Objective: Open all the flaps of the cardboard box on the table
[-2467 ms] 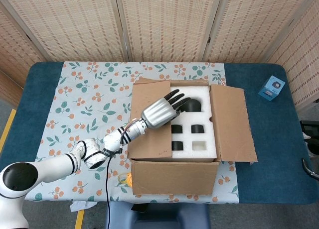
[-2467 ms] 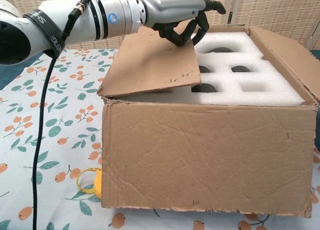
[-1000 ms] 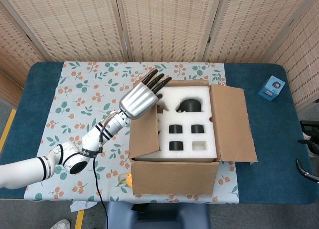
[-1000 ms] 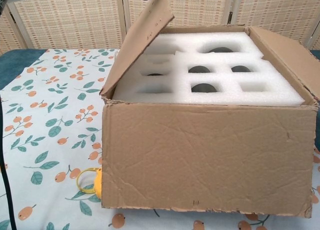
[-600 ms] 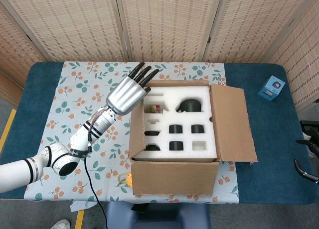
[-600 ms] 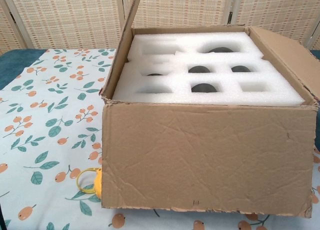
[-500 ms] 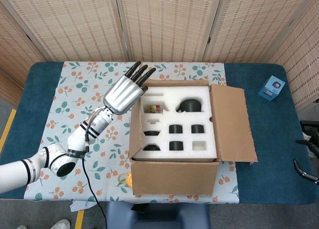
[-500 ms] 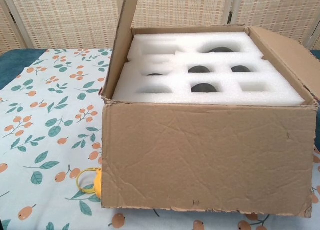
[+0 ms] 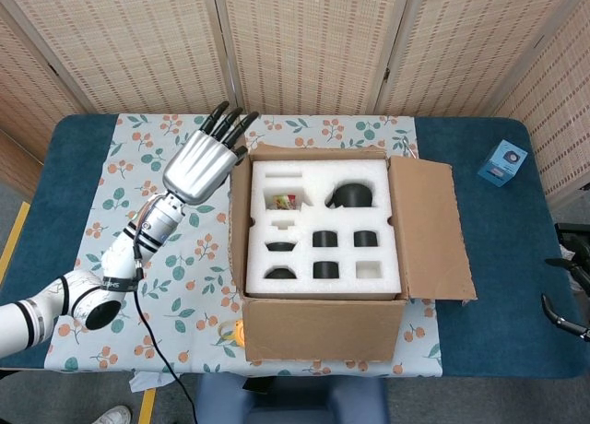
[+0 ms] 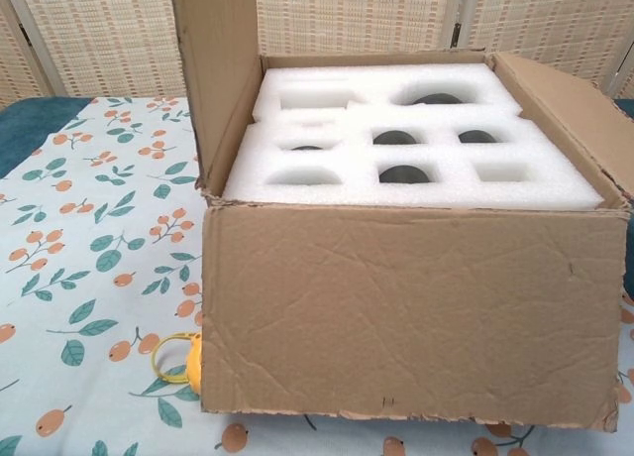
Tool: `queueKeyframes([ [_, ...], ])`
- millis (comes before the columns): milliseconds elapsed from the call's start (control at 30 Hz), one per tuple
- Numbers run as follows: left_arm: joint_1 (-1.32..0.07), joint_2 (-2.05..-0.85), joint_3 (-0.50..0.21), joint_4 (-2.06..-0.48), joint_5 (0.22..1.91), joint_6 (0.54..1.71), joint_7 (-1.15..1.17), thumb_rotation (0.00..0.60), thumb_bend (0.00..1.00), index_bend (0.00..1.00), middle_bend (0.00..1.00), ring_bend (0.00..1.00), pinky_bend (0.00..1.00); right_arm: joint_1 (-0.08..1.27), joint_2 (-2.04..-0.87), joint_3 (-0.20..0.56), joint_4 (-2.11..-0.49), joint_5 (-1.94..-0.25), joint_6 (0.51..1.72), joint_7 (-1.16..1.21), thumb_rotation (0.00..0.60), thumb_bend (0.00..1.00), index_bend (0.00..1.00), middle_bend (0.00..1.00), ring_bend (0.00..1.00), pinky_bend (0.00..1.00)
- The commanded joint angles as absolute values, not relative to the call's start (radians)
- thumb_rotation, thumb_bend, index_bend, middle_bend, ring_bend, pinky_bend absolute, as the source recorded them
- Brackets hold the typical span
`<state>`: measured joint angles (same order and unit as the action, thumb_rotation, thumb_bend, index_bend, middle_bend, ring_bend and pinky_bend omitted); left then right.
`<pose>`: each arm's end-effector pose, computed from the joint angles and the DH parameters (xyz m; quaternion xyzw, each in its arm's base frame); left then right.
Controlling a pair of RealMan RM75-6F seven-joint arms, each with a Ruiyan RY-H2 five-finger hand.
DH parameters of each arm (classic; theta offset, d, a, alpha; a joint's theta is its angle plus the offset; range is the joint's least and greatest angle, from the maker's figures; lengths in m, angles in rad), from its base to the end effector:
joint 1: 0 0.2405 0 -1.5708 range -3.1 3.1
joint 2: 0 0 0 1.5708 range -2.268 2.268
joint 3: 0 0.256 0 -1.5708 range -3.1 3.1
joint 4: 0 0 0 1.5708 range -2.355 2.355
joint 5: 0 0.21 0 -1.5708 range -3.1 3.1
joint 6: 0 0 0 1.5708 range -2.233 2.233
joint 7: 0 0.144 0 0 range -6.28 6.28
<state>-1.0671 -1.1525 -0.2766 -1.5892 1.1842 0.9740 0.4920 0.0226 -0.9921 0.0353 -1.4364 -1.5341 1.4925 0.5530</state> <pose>-0.0168 0.4153 0.1317 -0.7671 -0.0651 -0.4203 0.4803 -0.3567 -0.1592 0.2210 0.5308 -0.4702 0.4477 0.5447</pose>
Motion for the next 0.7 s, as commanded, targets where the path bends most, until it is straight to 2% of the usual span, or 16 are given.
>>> queueKeyframes([
  [33, -1.054, -1.142, -0.271, -1.588, 1.176, 0.981, 0.496, 0.600, 1.00, 0.53, 0.06, 0.00, 0.00, 0.023, -0.993, 0.036, -1.439, -1.533, 1.492, 0.550, 0.365, 0.49, 0.24, 0.00, 0.00, 0.00],
  [500, -0.989, -1.103, -0.263, -1.564, 1.106, 1.011, 0.501, 0.600, 1.00, 0.54, 0.06, 0.00, 0.00, 0.027, -0.998, 0.033, -1.455, -1.535, 1.483, 0.534, 0.363, 0.49, 0.24, 0.00, 0.00, 0.00],
  [600, -0.976, -1.098, -0.271, -1.555, 1.106, 1.024, 0.476, 0.600, 1.00, 0.48, 0.06, 0.00, 0.00, 0.028, -0.999, 0.034, -1.457, -1.531, 1.480, 0.531, 0.362, 0.49, 0.24, 0.00, 0.00, 0.00],
  [700, -0.956, -1.095, -0.283, -1.566, 1.098, 1.038, 0.424, 0.600, 1.00, 0.35, 0.06, 0.00, 0.00, 0.029, -0.999, 0.036, -1.456, -1.528, 1.479, 0.525, 0.363, 0.49, 0.24, 0.00, 0.00, 0.00],
])
